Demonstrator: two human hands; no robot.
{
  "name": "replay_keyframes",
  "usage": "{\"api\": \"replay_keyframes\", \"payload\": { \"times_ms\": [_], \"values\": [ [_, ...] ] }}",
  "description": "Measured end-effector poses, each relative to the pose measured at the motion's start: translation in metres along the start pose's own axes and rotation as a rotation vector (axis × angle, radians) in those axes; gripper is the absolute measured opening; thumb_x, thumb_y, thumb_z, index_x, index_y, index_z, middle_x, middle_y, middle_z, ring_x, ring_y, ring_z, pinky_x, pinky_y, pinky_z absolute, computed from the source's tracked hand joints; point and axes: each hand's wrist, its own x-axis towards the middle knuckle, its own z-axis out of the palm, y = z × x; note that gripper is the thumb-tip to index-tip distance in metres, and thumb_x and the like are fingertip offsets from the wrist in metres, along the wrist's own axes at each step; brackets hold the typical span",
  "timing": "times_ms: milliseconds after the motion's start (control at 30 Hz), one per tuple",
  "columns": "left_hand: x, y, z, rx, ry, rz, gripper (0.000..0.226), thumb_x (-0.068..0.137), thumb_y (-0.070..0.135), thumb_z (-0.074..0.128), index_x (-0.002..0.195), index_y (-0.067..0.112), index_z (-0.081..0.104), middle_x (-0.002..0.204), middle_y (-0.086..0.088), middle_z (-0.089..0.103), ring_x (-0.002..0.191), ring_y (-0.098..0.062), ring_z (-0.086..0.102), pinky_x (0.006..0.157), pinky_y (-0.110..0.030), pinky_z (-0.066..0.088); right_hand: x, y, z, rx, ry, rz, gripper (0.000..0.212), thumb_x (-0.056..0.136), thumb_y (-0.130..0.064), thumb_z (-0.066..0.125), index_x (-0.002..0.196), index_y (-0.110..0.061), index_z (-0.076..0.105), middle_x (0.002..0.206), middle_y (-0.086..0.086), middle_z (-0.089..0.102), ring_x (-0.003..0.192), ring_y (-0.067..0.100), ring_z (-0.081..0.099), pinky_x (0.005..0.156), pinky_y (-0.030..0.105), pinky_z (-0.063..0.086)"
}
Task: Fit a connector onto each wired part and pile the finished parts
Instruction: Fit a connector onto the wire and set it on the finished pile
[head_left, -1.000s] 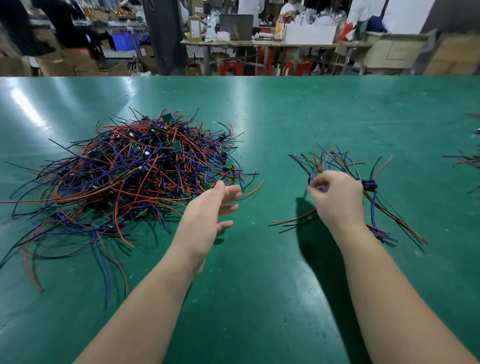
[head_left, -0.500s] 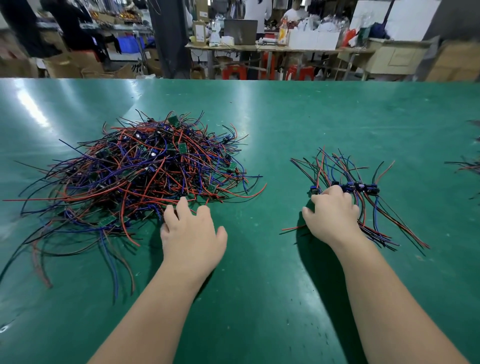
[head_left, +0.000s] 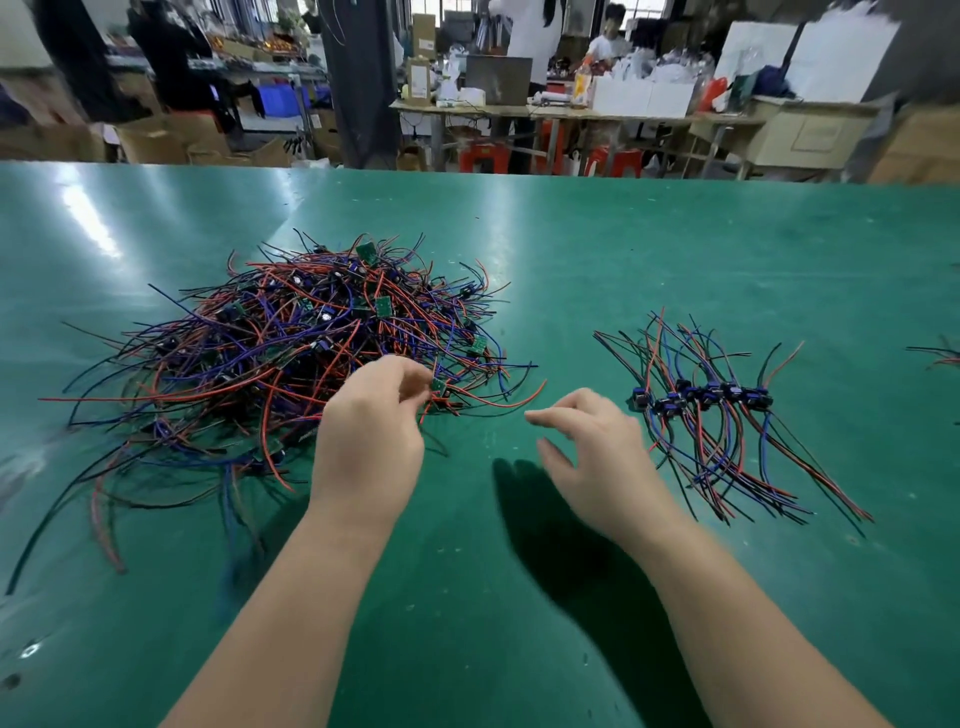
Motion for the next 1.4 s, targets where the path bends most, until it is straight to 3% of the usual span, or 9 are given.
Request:
{"api": "replay_keyframes", "payload": {
  "times_ms": [200,300,367,467,633,833,1067,1267,1400],
  "values": [
    [-0.031,0.041,0.017,-0.253,-0.243,0.56,0.043,0.065,-0.019,0.046,0.095,0.008,0.059,0.087,-0.01,0.058,0.086,-0.018,0.052,0.084,-0.023,0.044,-0.005,-0.027,0.005,0.464,-0.25,-0.105,0.05,0.085,0.003,0.06,0.129,-0.018,0.054,0.119,-0.013,0.056,0.111,-0.001,0.052,0.094,0.008,0.037],
    [-0.042,0.048,0.026,-0.334,-0.292,0.593,0.042,0.073,-0.018,0.054,0.105,0.008,0.06,0.102,-0.006,0.057,0.097,-0.019,0.055,0.092,-0.024,0.043,-0.011,-0.021,0.001,0.585,-0.238,0.112,0.029,0.089,0.012,0.048,0.115,0.005,0.06,0.09,-0.016,0.063,0.085,-0.001,0.059,0.065,-0.008,0.032],
    [-0.041,0.046,0.025,-0.323,-0.251,0.562,0.045,0.077,-0.011,0.058,0.116,0.013,0.055,0.111,-0.004,0.053,0.104,-0.02,0.054,0.097,-0.028,0.043,-0.008,-0.02,-0.004,0.737,-0.134,0.091,0.024,0.086,0.006,0.051,0.089,-0.01,0.068,0.062,-0.017,0.062,0.069,-0.009,0.057,0.064,-0.001,0.04],
    [-0.034,0.036,0.023,-0.168,-0.11,0.454,0.05,0.076,0.001,0.062,0.123,0.014,0.052,0.119,-0.007,0.051,0.114,-0.023,0.05,0.103,-0.034,0.039,-0.001,-0.02,-0.004,1.043,-0.099,0.161,0.012,0.09,-0.008,0.061,0.089,-0.014,0.072,0.086,0.004,0.073,0.083,0.011,0.064,0.073,0.027,0.051],
    [-0.022,0.018,0.019,0.022,-0.242,0.173,0.044,0.084,0.02,0.065,0.126,0.014,0.056,0.12,-0.003,0.062,0.112,-0.022,0.055,0.101,-0.039,0.041,0.002,-0.015,-0.006,1.298,-0.048,0.281,0.016,0.072,-0.027,0.067,0.082,-0.018,0.076,0.077,0.007,0.073,0.075,0.014,0.069,0.061,0.016,0.047],
    [-0.015,0.007,0.016,-0.04,-0.355,0.094,0.024,0.086,0.02,0.069,0.11,0.023,0.067,0.079,0.011,0.068,0.075,-0.01,0.063,0.076,-0.029,0.05,0.002,-0.017,-0.014,1.359,0.002,0.362,0.01,0.068,-0.023,0.069,0.073,-0.018,0.076,0.072,0.008,0.073,0.07,0.015,0.07,0.059,0.017,0.049],
    [-0.008,0.002,0.016,-0.229,-0.021,-0.101,0.021,0.092,0.012,0.059,0.089,0.032,0.064,0.072,0.014,0.066,0.052,-0.003,0.061,0.055,-0.012,0.048,0.006,-0.011,-0.018,1.36,0.077,0.574,0.008,0.085,-0.017,0.063,0.087,-0.009,0.064,0.068,0.003,0.07,0.058,0.017,0.067,0.051,0.02,0.045],
    [0.002,0.004,0.006,-0.63,0.386,-0.283,0.017,0.097,0.015,0.054,0.092,0.029,0.063,0.071,0.008,0.065,0.053,-0.01,0.065,0.054,-0.021,0.053,0.005,-0.008,-0.008,1.453,0.085,0.767,0.005,0.092,-0.006,0.058,0.087,-0.004,0.058,0.064,0.006,0.069,0.055,0.015,0.068,0.047,0.018,0.048],
    [0.007,0.008,0.0,-0.926,0.449,-0.373,0.013,0.098,0.01,0.052,0.094,0.017,0.062,0.071,0.006,0.066,0.062,-0.011,0.068,0.057,-0.02,0.053,0.004,-0.012,-0.004,1.483,-0.062,0.749,0.012,0.097,-0.009,0.05,0.098,0.001,0.057,0.088,0.017,0.07,0.066,0.016,0.071,0.056,0.02,0.054]
  ]
}}
